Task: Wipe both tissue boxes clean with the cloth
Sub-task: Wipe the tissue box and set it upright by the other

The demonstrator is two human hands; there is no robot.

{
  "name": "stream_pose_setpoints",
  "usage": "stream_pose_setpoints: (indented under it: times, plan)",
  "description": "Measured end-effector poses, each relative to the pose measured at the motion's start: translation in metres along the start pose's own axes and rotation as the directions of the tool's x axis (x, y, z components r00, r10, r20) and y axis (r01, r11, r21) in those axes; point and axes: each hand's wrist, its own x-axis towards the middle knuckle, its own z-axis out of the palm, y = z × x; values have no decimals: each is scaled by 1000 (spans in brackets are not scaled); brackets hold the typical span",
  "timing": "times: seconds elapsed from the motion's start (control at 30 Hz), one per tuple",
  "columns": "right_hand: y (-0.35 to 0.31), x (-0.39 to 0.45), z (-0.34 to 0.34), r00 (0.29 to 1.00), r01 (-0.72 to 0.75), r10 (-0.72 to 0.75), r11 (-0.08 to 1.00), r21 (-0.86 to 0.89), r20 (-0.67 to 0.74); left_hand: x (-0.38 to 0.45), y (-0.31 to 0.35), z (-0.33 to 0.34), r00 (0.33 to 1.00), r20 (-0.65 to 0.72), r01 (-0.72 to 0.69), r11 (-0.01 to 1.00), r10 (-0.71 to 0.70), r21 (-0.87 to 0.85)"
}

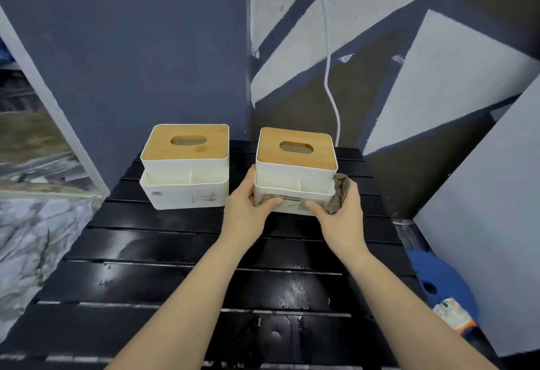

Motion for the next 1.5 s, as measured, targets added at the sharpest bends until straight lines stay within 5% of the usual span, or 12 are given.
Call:
stream_pose_setpoints:
  times: [0.2,0.37,0.47,0.53,0.7,0.8,0.9,1.0,1.1,1.33,1.4,1.5]
  plan:
    - [1,1,-10,1000,-28,28,998,48,-6,6,-7,0,999,12,41,999,-41,0]
    - [-43,3,-32,958,164,-167,986,-32,-234,12,12,-7,994,81,69,994,-76,86]
    - [-76,24,-30,950,302,-310,939,-164,-26,15,32,-17,998,58,-23,974,10,227]
    - [-93,37,-22,942,318,-307,945,-71,136,14,54,-22,989,74,-142,968,129,207]
    - [-111,60,0,908,190,-250,961,202,336,34,84,-24,972,35,-223,957,233,-187]
    - [-89,79,-18,917,200,-165,978,-61,362,55,81,-39,969,-12,-246,965,246,-88]
    - [-57,85,-34,853,286,-3,840,-462,522,73,82,-53,951,184,-272,955,249,116]
    - [-41,81,-31,832,276,36,839,-469,554,86,76,-40,879,436,-380,839,196,389]
    - [-37,80,-25,850,317,-19,817,-481,527,96,65,-21,848,509,-511,487,149,708]
    - [-37,83,-25,852,339,-59,819,-463,519,101,66,-21,781,609,-621,268,137,736]
    - [-34,83,-25,856,333,-67,830,-448,512,97,69,-26,786,600,-611,333,151,718]
    - [-30,81,-24,864,317,-73,848,-424,499,94,69,-37,875,420,-473,618,243,628]
